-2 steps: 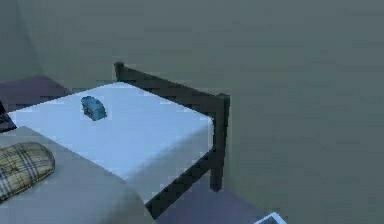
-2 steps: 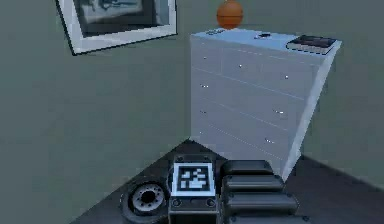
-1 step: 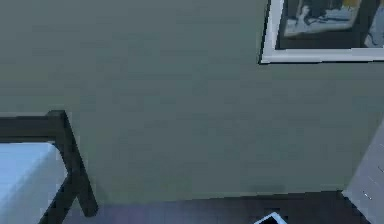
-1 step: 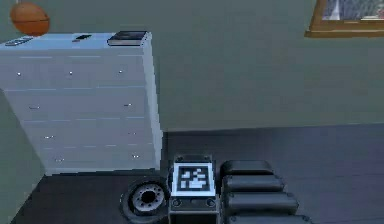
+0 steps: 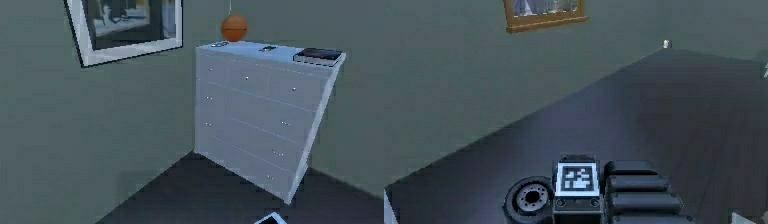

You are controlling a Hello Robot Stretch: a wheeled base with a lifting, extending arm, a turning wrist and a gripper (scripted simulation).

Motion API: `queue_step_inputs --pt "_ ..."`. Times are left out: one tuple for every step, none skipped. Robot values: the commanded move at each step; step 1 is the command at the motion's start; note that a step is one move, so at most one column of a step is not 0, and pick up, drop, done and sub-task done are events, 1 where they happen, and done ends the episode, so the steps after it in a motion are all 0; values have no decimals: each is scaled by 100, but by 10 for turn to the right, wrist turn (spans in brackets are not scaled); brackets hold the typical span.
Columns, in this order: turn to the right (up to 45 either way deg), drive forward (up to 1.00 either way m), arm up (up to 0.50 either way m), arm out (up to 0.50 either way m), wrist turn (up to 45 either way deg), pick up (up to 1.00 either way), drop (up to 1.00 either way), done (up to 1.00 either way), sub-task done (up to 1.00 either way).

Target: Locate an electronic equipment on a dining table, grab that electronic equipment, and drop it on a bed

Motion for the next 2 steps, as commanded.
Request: queue_step_inputs --pt "450 0 0 0 0 0 0 0 0" --pt "300 0 0 0 0 0 0 0 0"
